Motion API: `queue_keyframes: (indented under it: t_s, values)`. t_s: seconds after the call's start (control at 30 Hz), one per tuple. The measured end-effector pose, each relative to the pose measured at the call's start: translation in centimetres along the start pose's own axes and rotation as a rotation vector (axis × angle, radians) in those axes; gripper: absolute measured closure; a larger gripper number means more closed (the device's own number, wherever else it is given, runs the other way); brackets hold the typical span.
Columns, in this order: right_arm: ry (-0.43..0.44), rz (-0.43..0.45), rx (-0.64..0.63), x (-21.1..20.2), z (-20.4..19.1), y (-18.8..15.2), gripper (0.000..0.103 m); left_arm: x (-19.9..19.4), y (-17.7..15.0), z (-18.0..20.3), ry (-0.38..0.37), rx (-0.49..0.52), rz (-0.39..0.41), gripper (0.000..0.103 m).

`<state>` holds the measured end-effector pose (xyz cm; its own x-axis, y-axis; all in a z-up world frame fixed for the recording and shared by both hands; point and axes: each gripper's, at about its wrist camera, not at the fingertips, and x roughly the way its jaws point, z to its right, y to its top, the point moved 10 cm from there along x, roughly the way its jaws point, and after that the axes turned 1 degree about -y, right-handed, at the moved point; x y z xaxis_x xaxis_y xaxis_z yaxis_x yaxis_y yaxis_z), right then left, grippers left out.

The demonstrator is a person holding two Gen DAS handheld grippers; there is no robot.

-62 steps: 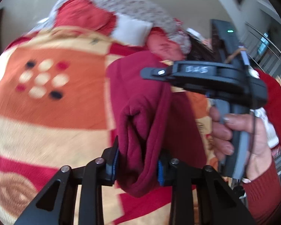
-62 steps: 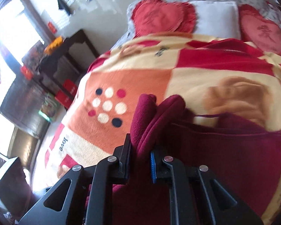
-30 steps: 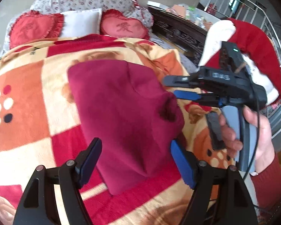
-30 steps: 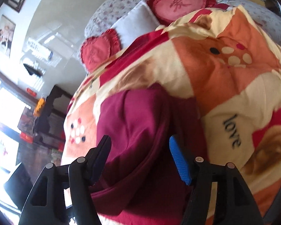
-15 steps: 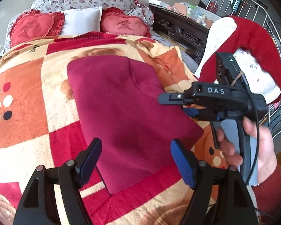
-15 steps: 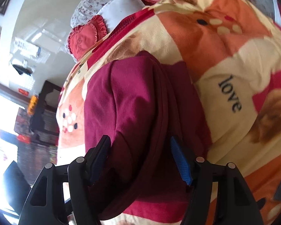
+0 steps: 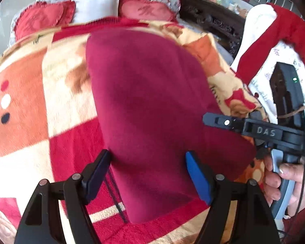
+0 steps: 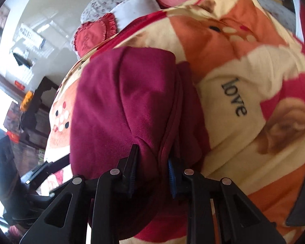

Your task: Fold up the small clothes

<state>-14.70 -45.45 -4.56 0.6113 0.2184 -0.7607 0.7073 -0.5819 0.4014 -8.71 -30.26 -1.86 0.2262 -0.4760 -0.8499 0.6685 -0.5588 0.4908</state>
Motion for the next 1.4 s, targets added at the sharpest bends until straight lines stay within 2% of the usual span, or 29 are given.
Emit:
queue_keyframes:
  t_s: [0.17, 0.3, 0.4, 0.57, 0.7, 0.77, 0.83, 0.93, 1.1, 1.23, 1.4]
  values:
    - [-0.019, 0.012, 0.006, -1.6, -0.2, 0.9, 0.093, -0.6, 0.3, -0.1, -0.016, -0.005, 0.010, 0.024]
    - [-0.108, 0.147, -0.060, -4.9, -1.7, 3.8, 0.090, -2.4, 2.4, -0.9, 0.010, 0.011, 0.084, 0.023]
    - [-0.087, 0.197, -0.093, -5.7, -3.2, 6.2, 0.090, -2.6, 3.9, -2.3, 0.049, -0.026, 0.115, 0.023]
    - [-0.092, 0.210, -0.167, -3.2, -5.2, 8.9, 0.090, -1.2, 6.2, -5.5, 0.123, -0.112, 0.136, 0.023]
    - [-0.050, 0.177, -0.201, 0.3, -6.8, 10.2, 0.091, 0.2, 7.3, -6.6, 0.128, -0.129, 0.134, 0.019]
    - [-0.090, 0.149, -0.242, 2.3, -7.1, 10.6, 0.092, 0.9, 7.6, -6.8, 0.128, -0.129, 0.131, 0.015]
    - [-0.199, 0.114, -0.268, 4.5, -5.8, 11.0, 0.093, 1.7, 7.6, -7.0, 0.141, -0.124, 0.121, 0.015]
    - [-0.197, 0.108, -0.256, 6.0, -4.8, 11.5, 0.093, 2.3, 7.5, -7.0, 0.150, -0.128, 0.125, 0.014]
    - [-0.192, 0.110, -0.275, 3.0, -5.2, 10.7, 0.093, 1.9, 7.6, -6.4, 0.169, -0.105, 0.141, 0.014]
    - [-0.140, 0.094, -0.317, -1.0, -7.1, 7.3, 0.093, 1.8, 7.4, -6.1, 0.177, -0.095, 0.137, 0.014]
    - [-0.156, 0.086, -0.328, -3.4, -6.3, 3.0, 0.093, 1.7, 7.2, -5.7, 0.199, -0.085, 0.140, 0.014]
